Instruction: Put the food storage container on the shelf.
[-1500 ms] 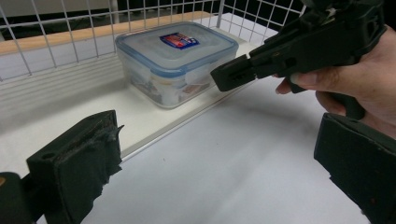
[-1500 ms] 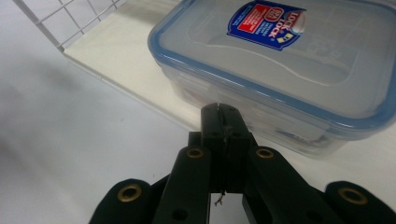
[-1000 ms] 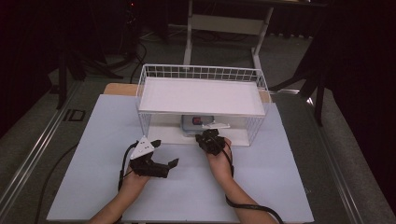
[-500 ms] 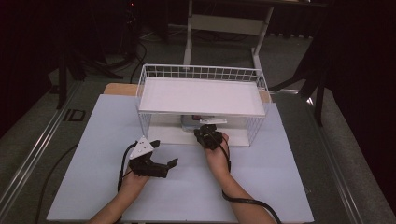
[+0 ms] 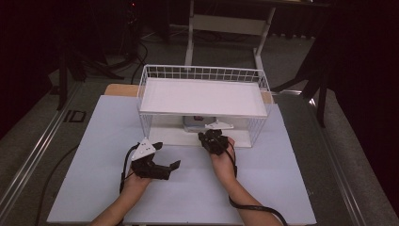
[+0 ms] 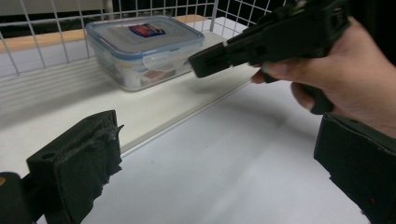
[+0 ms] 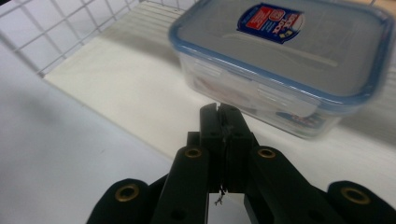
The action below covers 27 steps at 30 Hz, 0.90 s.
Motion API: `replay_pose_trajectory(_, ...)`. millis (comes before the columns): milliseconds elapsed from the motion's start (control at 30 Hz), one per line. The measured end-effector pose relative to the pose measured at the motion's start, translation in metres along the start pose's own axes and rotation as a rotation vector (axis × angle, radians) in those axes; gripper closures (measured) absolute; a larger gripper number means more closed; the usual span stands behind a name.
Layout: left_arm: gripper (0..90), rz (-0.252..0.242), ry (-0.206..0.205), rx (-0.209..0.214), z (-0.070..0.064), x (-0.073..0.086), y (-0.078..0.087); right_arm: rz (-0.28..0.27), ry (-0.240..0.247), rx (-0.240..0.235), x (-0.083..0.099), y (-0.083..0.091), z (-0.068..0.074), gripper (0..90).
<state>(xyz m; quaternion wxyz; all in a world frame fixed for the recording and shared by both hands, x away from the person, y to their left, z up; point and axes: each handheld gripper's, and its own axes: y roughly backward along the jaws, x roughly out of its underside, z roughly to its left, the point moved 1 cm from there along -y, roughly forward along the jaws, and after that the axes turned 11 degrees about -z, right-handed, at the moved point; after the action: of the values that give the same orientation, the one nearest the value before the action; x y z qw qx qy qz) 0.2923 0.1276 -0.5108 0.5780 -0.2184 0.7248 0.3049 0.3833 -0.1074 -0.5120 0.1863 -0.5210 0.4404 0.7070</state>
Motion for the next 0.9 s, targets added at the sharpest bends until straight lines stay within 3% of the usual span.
replay_pose_trajectory(67,1.6,0.001,0.001,0.005,-0.001,0.000,-0.001,-0.006,0.001,-0.016,0.001,0.008,0.001,84.2)
replay_pose_trajectory(167,1.5,-0.031,0.022,0.049,-0.001,-0.001,0.000,-0.021,0.000,-0.023,0.003,0.022,0.000,75.6)
replay_pose_trajectory(267,1.5,-0.050,0.013,0.069,-0.004,-0.004,-0.001,-0.048,0.003,-0.028,0.005,0.034,-0.003,66.4)
replay_pose_trajectory(367,1.5,-0.054,-0.016,0.081,-0.007,-0.006,-0.002,-0.067,0.002,-0.033,0.006,0.047,-0.007,51.8)
replay_pose_trajectory(400,1.6,-0.060,-0.011,0.106,-0.008,-0.008,-0.002,-0.080,0.002,-0.041,0.006,0.052,-0.007,47.7)
replay_pose_trajectory(433,1.5,-0.069,-0.003,0.133,-0.009,-0.009,-0.001,-0.098,0.001,-0.058,0.007,0.056,-0.007,41.0)
replay_pose_trajectory(500,1.5,-0.065,-0.019,0.135,-0.012,-0.012,-0.001,-0.092,0.028,-0.085,0.008,0.062,-0.006,29.1)
replay_pose_trajectory(633,1.5,-0.050,-0.053,0.128,-0.016,-0.016,0.000,-0.134,0.013,-0.116,0.011,0.074,-0.005,18.8)
replay_pose_trajectory(700,1.5,-0.039,-0.058,0.126,-0.016,-0.017,0.000,-0.146,0.005,-0.124,0.011,0.077,-0.005,17.8)
replay_pose_trajectory(900,1.6,-0.033,-0.070,0.115,-0.015,-0.020,0.007,-0.170,0.044,-0.121,0.014,0.086,-0.005,14.9)
